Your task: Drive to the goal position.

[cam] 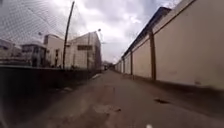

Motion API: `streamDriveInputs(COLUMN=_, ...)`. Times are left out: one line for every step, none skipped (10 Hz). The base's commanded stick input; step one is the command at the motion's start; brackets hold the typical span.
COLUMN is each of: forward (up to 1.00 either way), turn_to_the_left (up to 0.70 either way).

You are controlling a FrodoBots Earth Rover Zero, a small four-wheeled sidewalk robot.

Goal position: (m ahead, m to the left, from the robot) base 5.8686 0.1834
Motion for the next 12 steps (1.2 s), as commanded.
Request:
streamDriveInputs(forward=0.70, turn_to_the_left=-0.28)
streamDriveInputs(forward=0.70, turn_to_the_left=-0.28)
streamDriveInputs(forward=0.70, turn_to_the_left=0.00)
streamDriveInputs(forward=0.70, turn_to_the_left=0.00)
streamDriveInputs(forward=0.70, turn_to_the_left=0.00)
streamDriveInputs(forward=0.70, turn_to_the_left=0.00)
streamDriveInputs(forward=0.70, turn_to_the_left=0.00)
streamDriveInputs(forward=0.70, turn_to_the_left=0.00)
streamDriveInputs(forward=0.70, turn_to_the_left=0.00)
streamDriveInputs(forward=0.70, turn_to_the_left=0.00)
streamDriveInputs(forward=0.70, turn_to_the_left=0.00)
streamDriveInputs(forward=0.70, turn_to_the_left=-0.28)
